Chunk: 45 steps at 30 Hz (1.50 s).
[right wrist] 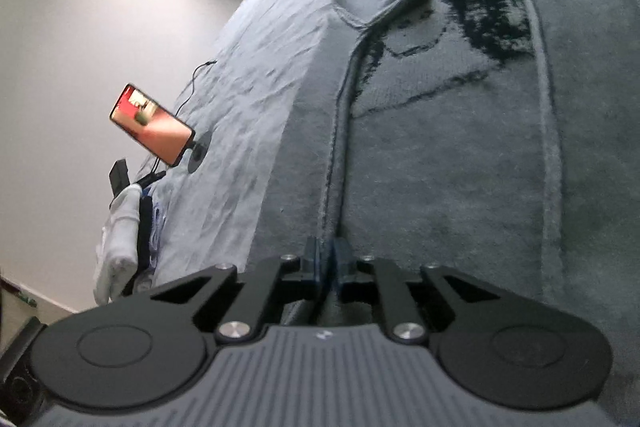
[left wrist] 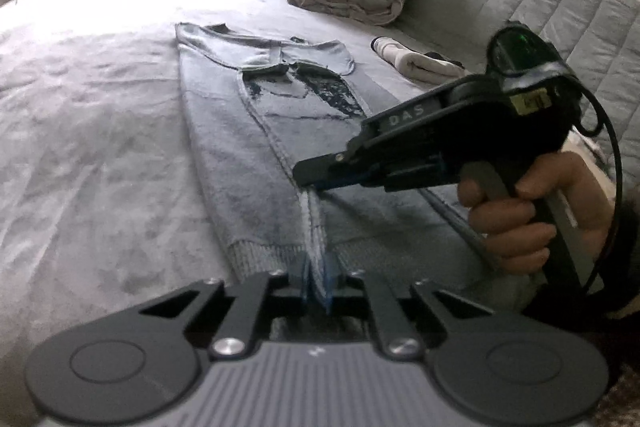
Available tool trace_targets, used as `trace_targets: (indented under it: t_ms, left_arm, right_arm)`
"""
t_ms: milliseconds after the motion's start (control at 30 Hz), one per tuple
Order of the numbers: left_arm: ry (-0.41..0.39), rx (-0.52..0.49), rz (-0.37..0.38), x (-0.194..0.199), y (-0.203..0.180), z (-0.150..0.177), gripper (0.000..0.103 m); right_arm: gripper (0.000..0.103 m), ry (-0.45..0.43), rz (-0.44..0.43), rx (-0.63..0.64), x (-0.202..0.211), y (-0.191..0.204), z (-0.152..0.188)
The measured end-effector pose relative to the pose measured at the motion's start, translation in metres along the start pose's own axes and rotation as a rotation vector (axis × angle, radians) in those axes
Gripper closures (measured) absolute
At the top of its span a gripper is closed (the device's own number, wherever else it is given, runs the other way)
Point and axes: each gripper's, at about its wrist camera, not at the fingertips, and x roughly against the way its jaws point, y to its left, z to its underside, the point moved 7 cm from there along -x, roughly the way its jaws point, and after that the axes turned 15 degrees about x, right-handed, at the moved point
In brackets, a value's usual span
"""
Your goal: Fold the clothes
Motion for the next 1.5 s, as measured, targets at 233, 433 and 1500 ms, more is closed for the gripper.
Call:
trace_targets:
  t_ms: [233,433,1500]
  left_arm:
    - [-0.017,-0.009,-0.029,-0.002,0.0,-0.04,0.063]
    - [-0.005,-0.027,-0.102,-0.047,-0.008,-0.081,0.064]
    - [-0.137,-0.015,-0.259,-0.137,-0.009,-0.141,0.096]
  right_arm:
    - [0.048,-0.095,0.14,0.078,0.038,-0.009,-0.037]
    - [0.047,-0.147,0.331,0.126,0.065,-0.049,-0.053]
    - [0.039,-0.08,0.303,0.223,0.051,-0.088,-0.054]
